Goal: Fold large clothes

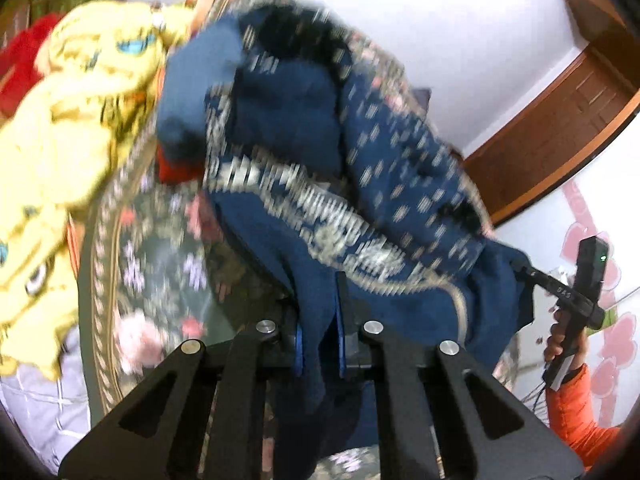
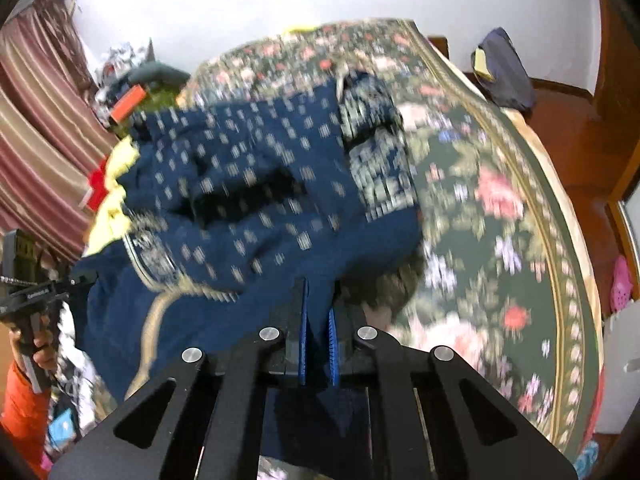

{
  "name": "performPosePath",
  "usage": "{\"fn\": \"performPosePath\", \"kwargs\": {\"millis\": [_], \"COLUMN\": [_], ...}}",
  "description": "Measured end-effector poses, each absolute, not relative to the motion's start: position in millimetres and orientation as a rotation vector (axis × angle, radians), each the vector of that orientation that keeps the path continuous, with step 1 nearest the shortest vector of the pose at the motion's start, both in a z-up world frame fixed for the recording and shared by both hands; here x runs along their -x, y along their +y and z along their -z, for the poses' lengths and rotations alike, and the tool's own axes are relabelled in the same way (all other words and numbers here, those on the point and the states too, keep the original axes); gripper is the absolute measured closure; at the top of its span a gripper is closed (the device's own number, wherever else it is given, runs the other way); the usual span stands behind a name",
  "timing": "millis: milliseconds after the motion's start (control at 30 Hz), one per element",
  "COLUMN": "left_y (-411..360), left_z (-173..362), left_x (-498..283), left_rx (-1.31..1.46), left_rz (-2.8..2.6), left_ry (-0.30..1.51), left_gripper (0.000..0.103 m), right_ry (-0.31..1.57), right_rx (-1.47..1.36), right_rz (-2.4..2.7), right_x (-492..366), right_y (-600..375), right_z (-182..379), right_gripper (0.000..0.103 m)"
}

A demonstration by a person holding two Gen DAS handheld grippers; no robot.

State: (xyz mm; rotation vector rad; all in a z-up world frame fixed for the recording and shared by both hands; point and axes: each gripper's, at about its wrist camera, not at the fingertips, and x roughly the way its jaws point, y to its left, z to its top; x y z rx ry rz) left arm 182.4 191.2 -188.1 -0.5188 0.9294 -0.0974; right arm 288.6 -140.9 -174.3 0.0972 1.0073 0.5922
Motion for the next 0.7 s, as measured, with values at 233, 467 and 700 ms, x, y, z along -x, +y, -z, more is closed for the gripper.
{"fn": "performPosePath", "kwargs": {"millis": [233, 467, 700], "left_y": [199.1, 249.9, 289.5], "left_z": [106.7, 102.7, 180.4], "left_x": [-217.9, -303.0, -387.7], "left_rx": [0.445, 0.533, 0.607], "left_rz": [0.126, -0.011, -0.149], "left_ry": [0.749, 0.690, 0.855], "left_gripper": [0.092, 0.092, 0.092], "right_ry": [0.887, 0.787, 0.938], "right_rx": [-0.160, -0.203, -0.236], "right_rz": [-0.619, -0.563, -0.462], "right_x": [-328.8, -404.8, -500.4], "right_y": [-131.0, -115.9, -77.9], "right_z": [125.5, 92.0, 153.3], "right_gripper": [0.097, 0.097, 0.097]}}
